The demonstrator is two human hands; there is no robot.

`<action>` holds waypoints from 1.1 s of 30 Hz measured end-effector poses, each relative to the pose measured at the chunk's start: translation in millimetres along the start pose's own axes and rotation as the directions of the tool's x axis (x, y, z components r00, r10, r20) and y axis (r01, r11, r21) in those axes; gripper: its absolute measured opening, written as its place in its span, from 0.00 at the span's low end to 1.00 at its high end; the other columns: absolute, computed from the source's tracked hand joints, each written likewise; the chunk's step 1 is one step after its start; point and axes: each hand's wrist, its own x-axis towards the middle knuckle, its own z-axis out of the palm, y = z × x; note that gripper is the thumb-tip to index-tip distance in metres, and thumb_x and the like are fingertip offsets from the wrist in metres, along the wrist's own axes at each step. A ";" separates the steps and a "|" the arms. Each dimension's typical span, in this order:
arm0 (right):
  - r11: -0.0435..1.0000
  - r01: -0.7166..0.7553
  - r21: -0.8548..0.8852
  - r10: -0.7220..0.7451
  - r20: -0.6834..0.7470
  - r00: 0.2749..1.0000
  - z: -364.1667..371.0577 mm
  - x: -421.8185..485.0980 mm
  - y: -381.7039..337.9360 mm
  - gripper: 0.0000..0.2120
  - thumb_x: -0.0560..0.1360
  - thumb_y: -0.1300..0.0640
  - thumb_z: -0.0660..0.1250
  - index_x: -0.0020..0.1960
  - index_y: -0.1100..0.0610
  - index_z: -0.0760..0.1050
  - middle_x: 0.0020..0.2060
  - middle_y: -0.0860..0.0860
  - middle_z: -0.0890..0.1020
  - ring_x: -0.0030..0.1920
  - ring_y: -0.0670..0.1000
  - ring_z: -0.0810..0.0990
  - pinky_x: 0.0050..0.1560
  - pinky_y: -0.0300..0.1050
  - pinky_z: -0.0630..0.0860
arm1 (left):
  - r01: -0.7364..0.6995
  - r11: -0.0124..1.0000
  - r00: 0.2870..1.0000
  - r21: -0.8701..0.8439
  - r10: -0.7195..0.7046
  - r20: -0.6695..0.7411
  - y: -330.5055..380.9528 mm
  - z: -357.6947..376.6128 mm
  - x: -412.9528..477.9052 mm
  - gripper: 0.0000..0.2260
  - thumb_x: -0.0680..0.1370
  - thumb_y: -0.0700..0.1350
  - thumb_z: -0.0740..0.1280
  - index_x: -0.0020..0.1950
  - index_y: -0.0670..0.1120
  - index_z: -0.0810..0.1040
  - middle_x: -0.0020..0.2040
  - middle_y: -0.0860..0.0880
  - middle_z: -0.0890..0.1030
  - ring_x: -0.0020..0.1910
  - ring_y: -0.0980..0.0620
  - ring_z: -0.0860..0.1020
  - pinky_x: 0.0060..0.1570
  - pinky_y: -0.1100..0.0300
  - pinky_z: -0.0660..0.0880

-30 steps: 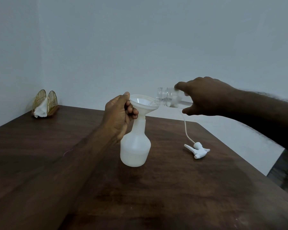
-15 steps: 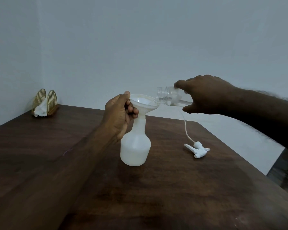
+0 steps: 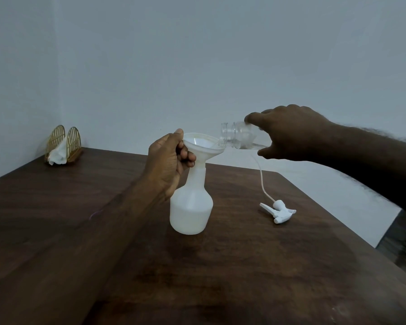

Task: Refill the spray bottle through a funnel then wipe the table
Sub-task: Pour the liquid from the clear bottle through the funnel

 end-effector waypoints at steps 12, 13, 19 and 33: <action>0.999 0.020 -0.030 -0.022 -0.043 0.999 -1.2 -0.1 -0.2 0.31 0.75 0.47 0.70 0.73 0.48 0.61 0.60 0.50 0.78 0.54 0.58 0.78 0.41 0.46 0.67 | 0.002 1.000 1.000 0.005 -0.002 0.000 1.2 0.0 -1.6 0.16 0.81 0.44 0.61 0.33 0.44 0.66 0.23 0.49 0.68 0.24 0.53 0.72 0.35 0.56 0.70; 0.999 0.020 -0.032 -0.022 -0.046 0.999 -1.4 0.0 -0.3 0.31 0.75 0.47 0.70 0.73 0.48 0.61 0.60 0.50 0.78 0.54 0.58 0.78 0.41 0.46 0.67 | 0.002 1.000 1.000 -0.001 -0.002 -0.001 1.4 -0.1 -1.5 0.16 0.81 0.44 0.61 0.33 0.44 0.66 0.23 0.49 0.68 0.24 0.53 0.72 0.35 0.56 0.70; 0.998 0.069 0.010 -0.068 -0.069 0.995 -0.5 2.4 1.1 0.32 0.74 0.49 0.72 0.74 0.49 0.61 0.60 0.52 0.76 0.54 0.59 0.77 0.42 0.48 0.70 | 0.001 1.000 1.000 -0.003 -0.001 0.000 1.7 -0.6 -1.0 0.16 0.81 0.44 0.60 0.33 0.44 0.66 0.23 0.49 0.68 0.23 0.53 0.72 0.32 0.58 0.70; 0.951 0.224 -0.215 -0.291 -0.364 0.885 11.2 14.7 11.8 0.38 0.70 0.55 0.76 0.75 0.52 0.64 0.57 0.61 0.76 0.55 0.63 0.75 0.62 0.60 0.67 | -0.001 1.000 1.000 -0.012 0.001 0.003 2.8 -1.5 -1.7 0.16 0.81 0.45 0.60 0.34 0.44 0.66 0.23 0.49 0.69 0.24 0.53 0.72 0.30 0.60 0.71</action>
